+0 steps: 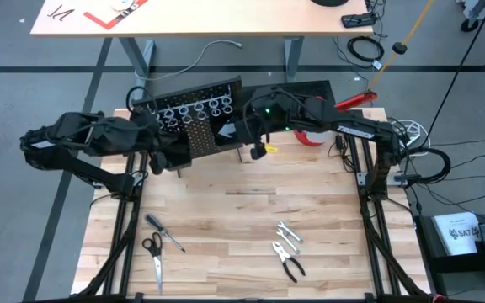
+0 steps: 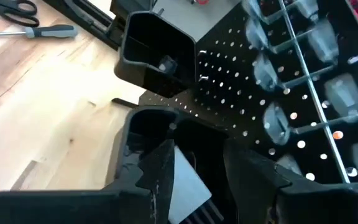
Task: Hang tools onto peg board
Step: Remove the black allen wrench set from the top black basket on the pegboard to the table
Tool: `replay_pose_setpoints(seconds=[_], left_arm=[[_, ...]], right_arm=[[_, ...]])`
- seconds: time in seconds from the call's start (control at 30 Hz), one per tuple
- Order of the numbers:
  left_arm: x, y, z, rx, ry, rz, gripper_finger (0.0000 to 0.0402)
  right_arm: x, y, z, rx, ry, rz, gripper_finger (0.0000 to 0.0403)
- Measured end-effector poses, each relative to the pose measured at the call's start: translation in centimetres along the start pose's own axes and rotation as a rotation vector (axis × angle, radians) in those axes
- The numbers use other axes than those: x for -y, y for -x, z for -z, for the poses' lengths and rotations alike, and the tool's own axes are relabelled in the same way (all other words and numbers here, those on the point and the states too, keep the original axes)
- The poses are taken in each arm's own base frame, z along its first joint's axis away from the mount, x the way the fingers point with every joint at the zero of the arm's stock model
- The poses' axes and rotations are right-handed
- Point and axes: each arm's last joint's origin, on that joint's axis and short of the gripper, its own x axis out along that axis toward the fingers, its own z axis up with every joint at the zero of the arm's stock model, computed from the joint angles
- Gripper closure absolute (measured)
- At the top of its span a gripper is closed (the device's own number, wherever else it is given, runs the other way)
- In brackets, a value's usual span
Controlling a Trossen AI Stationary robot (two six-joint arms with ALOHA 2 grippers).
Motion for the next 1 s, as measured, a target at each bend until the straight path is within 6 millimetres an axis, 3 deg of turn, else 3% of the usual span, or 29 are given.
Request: replay_pose_setpoints(seconds=[0.37, 0.6, 0.83, 1.0], left_arm=[[0.1, 0.5, -0.2, 0.037, -0.054, 0.078, 0.0391], [-0.6, 2.2, -0.6, 0.153, -0.047, 0.153, 0.0391], [-1.8, 4.6, -1.0, 0.309, -0.005, 0.193, 0.0391], [-2.0, 4.9, -0.8, 0.317, -0.001, 0.19, 0.0391]], right_arm=[[0.2, -1.3, 0.8, 0.013, -0.017, -0.046, 0.0267], [-0.5, -3.7, 1.6, -0.037, -0.012, -0.087, 0.0267], [-0.3, -4.3, 1.3, 0.001, -0.002, -0.055, 0.0267], [-0.1, -4.4, 1.8, -0.012, -0.022, -0.072, 0.0267]])
